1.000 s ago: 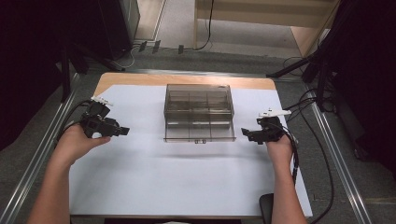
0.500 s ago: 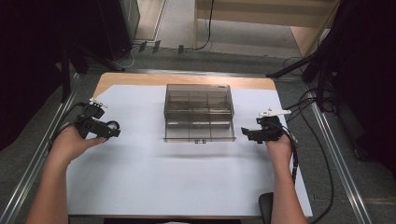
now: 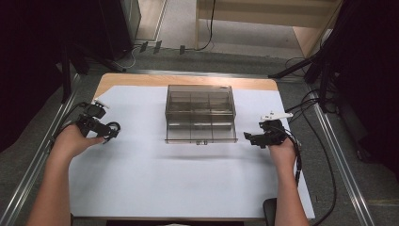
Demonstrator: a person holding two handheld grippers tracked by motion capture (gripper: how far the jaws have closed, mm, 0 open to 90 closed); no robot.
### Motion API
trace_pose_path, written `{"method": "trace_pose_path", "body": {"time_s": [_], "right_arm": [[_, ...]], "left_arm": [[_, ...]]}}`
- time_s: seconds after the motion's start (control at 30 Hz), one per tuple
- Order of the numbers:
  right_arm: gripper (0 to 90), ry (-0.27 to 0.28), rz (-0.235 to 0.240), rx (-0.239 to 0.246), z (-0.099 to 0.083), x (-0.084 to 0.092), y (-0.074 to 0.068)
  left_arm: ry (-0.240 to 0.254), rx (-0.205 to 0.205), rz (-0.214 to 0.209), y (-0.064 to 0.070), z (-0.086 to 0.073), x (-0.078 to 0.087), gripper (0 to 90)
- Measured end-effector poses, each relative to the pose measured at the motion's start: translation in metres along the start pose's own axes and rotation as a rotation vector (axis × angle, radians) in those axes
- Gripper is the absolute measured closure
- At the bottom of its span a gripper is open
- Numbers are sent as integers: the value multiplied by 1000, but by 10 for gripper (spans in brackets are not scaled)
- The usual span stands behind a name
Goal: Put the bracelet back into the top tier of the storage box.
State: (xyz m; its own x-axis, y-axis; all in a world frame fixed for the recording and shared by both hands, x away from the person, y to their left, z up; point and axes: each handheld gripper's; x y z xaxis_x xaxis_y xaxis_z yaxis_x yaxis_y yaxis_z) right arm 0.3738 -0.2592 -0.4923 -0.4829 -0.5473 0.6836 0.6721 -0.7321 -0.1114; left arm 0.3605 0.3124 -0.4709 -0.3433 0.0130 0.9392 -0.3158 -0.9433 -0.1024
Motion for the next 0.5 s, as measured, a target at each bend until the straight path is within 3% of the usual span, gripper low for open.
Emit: {"method": "trace_pose_path", "body": {"time_s": [0.13, 0.5], "right_arm": [[202, -3, -8, -2, -4, 3, -1], [203, -2, -26, -16, -13, 12, -2]], "left_arm": [[-32, 6, 24, -3, 3, -8, 282], [-58, 9, 51, -5, 12, -26, 284]]}}
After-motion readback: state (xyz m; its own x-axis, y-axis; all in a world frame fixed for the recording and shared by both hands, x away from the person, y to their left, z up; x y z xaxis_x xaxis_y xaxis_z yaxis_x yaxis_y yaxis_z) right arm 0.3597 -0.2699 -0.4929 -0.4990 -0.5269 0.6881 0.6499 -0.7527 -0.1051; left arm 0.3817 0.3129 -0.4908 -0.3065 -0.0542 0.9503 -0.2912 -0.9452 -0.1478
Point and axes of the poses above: each handheld gripper's, and its own axes: x roughly backward along the jaws, z roughly out of its top, y roughly to its right, and after that the axes turned 8 degrees about z, right-handed
